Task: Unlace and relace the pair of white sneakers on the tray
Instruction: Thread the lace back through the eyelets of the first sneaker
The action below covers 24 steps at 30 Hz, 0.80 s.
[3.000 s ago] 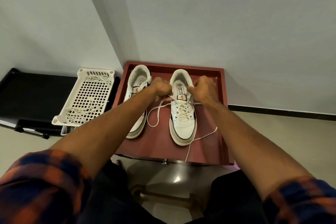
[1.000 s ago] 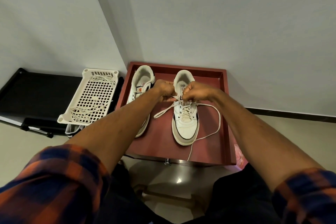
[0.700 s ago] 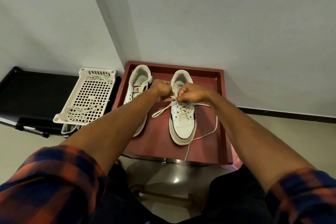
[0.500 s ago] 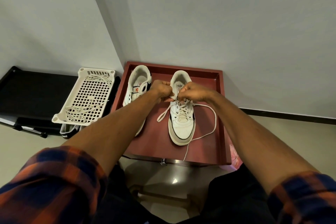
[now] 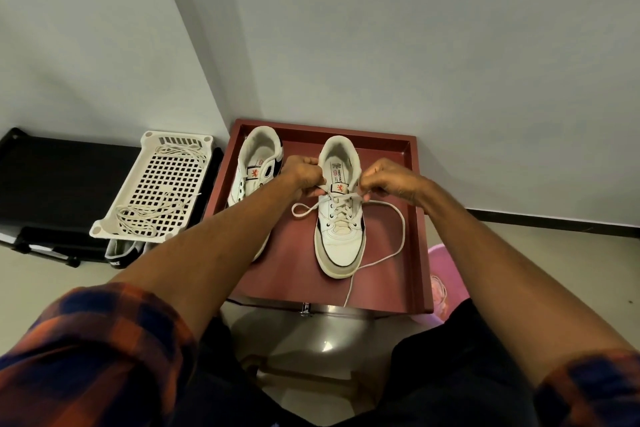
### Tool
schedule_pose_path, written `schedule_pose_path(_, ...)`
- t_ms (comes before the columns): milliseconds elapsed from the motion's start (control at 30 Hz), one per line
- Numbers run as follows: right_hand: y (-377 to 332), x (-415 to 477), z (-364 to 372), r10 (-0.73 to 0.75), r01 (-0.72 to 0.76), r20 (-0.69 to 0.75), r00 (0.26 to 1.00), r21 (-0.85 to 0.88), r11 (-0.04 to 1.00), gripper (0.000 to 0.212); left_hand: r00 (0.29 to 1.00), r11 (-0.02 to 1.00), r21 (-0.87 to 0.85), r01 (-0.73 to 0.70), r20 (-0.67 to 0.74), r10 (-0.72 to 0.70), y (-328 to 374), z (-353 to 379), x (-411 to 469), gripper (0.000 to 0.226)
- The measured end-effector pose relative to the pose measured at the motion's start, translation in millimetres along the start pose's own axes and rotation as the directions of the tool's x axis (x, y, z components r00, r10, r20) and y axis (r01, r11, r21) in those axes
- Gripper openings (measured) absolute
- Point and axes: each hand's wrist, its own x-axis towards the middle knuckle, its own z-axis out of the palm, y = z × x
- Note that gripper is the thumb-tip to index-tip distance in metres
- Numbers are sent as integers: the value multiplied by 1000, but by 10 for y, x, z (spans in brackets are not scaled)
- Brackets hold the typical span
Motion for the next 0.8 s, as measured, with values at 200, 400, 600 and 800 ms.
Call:
schedule_pose_path(200,465,-259,-14,145,-82,-370,918,182,980,12,1000,1000,-16,20,19,-19,15,14,-16,40)
schedule_pose_path(400,100,-77,151,-94,58,-591,801,-80,995,15,999,999,-24,27,47,-26,4,3,5,42)
schedule_pose_path(600,-210,305,464,-74,-54,-160,984,-675,736,21,996,1000,-12,27,81,-26,1,-49,24,39)
schedule_pose_path(800,-105,293,411,-69,-8,-109,992,-589,808,4,995,999,-19,40,91,-38,-5,-87,20,39)
